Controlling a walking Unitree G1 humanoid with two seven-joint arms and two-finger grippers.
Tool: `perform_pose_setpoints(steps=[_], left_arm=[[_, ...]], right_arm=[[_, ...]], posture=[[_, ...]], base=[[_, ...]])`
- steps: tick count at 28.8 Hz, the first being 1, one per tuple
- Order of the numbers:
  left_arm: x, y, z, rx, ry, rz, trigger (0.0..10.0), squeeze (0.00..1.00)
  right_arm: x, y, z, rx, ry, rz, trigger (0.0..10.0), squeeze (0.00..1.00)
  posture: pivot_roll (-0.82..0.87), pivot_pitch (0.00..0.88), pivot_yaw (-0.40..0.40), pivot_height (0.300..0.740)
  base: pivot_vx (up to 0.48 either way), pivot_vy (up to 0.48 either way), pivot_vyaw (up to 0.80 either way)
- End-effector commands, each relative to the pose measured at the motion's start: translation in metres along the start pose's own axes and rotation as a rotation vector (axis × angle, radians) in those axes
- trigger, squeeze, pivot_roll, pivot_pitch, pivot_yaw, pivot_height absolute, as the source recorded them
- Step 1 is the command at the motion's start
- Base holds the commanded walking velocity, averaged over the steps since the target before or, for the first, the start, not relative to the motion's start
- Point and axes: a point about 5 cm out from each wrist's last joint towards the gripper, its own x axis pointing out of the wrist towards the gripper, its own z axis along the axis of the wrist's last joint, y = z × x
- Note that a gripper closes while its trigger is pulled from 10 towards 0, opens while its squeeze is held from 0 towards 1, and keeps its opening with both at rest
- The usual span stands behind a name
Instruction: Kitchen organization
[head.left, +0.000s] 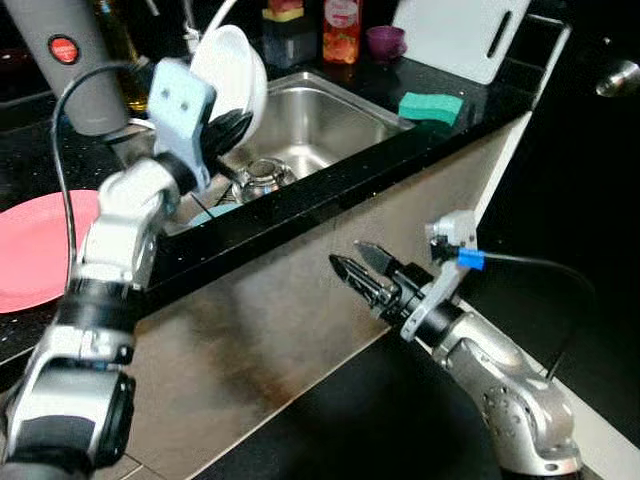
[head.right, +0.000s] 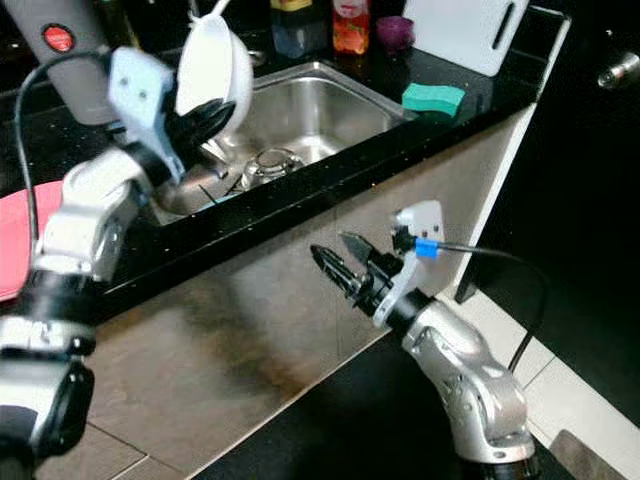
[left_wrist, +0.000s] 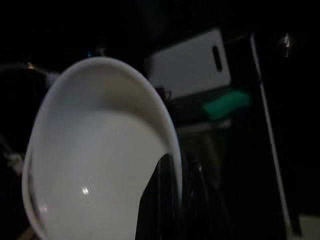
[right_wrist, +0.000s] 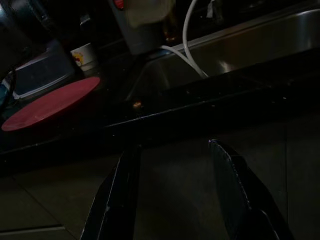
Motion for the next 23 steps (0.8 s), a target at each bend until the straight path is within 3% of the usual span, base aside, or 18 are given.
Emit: perform_pose_setpoints(steps=[1, 4, 5, 9, 15, 16, 17, 23], left_arm=[[0.002, 0.009, -0.012, -0.054, 0.038, 0.006, 10.0, 0.00], [0.003, 0.014, -0.023, -0.116, 0.076, 0.014, 10.0, 0.00], [0.003, 0.017, -0.034, -0.172, 0.131, 0.027, 10.0, 0.00], [0.000, 0.020, -0.048, -0.203, 0.209, 0.054, 10.0, 0.00], [0.001, 0.022, -0.052, -0.231, 0.236, 0.065, 10.0, 0.00], [0.002, 0.022, -0.052, -0.231, 0.235, 0.065, 10.0, 0.75], [0.002, 0.023, -0.051, -0.227, 0.235, 0.070, 10.0, 1.00], [0.005, 0.031, -0.044, -0.209, 0.209, 0.097, 10.0, 1.00]], right_arm=[[-0.008, 0.003, 0.003, 0.001, 0.021, -0.002, 10.0, 0.00], [-0.013, 0.006, 0.005, 0.000, 0.033, -0.007, 10.0, 0.00], [-0.017, 0.008, 0.008, 0.002, 0.042, -0.009, 10.0, 0.00], [-0.021, 0.010, 0.010, 0.004, 0.052, -0.012, 10.0, 0.00], [-0.025, 0.014, 0.013, 0.007, 0.062, -0.014, 10.0, 0.00], [-0.026, 0.015, 0.013, 0.008, 0.065, -0.014, 10.0, 0.00], [-0.026, 0.015, 0.013, 0.008, 0.067, -0.013, 10.0, 0.00], [-0.024, 0.016, 0.014, 0.015, 0.078, -0.017, 10.0, 0.00]], posture=[[-0.09, 0.072, 0.055, 0.740], [-0.10, 0.089, 0.053, 0.740], [-0.12, 0.116, 0.052, 0.740], [-0.13, 0.129, 0.051, 0.740], [-0.14, 0.150, 0.047, 0.740], [-0.14, 0.153, 0.046, 0.740], [-0.14, 0.153, 0.045, 0.740], [-0.13, 0.141, 0.048, 0.740]], base=[[0.000, 0.000, 0.00], [0.000, 0.000, 0.00], [0.000, 0.000, 0.00], [0.000, 0.000, 0.00], [0.000, 0.000, 0.00], [0.000, 0.000, 0.00], [0.000, 0.000, 0.00], [0.000, 0.000, 0.00]])
